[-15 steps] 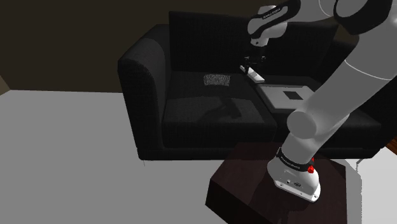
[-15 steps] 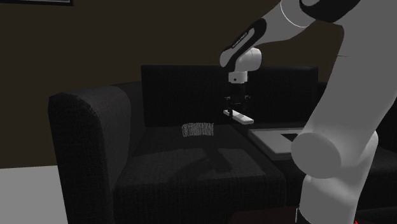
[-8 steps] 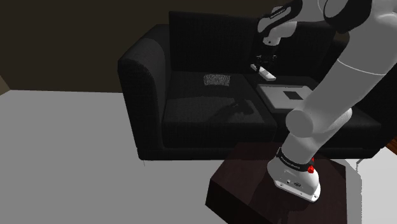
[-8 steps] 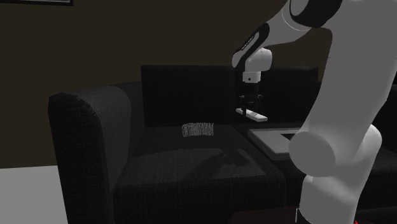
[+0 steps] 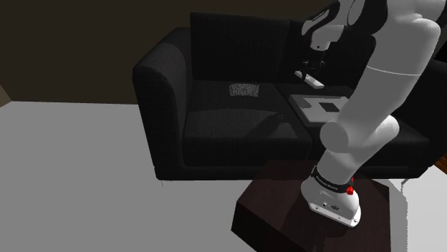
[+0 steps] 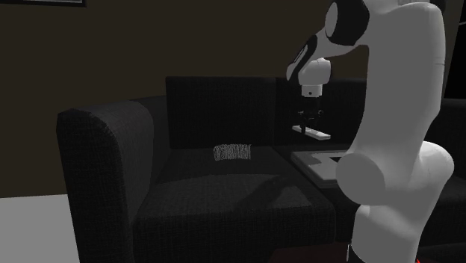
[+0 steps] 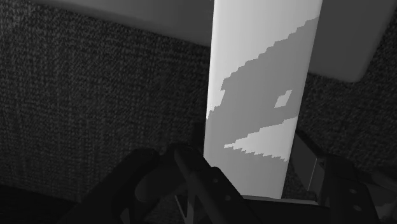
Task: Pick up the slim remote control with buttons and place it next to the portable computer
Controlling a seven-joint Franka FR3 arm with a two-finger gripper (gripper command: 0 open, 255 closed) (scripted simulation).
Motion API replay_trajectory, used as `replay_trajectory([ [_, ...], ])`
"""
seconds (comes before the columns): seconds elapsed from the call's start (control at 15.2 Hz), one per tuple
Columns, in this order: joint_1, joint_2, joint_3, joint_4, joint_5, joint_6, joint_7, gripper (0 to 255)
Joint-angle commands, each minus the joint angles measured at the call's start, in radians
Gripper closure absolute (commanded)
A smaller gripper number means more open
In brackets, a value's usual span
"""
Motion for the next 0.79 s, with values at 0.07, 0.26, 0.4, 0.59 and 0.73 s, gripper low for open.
replay_trajectory([
  [0.07, -0.047, 0.085, -0.026, 0.101, 0.049, -0.025, -0.090, 255],
  [0.26, -0.102, 0.172, -0.042, 0.205, 0.099, -0.055, -0.170, 255],
  [0.4, -0.145, 0.234, -0.048, 0.283, 0.134, -0.080, -0.220, 255],
  [0.59, -0.217, 0.334, -0.050, 0.417, 0.184, -0.127, -0.286, 255],
  [0.73, -0.271, 0.405, -0.046, 0.520, 0.216, -0.165, -0.324, 255],
])
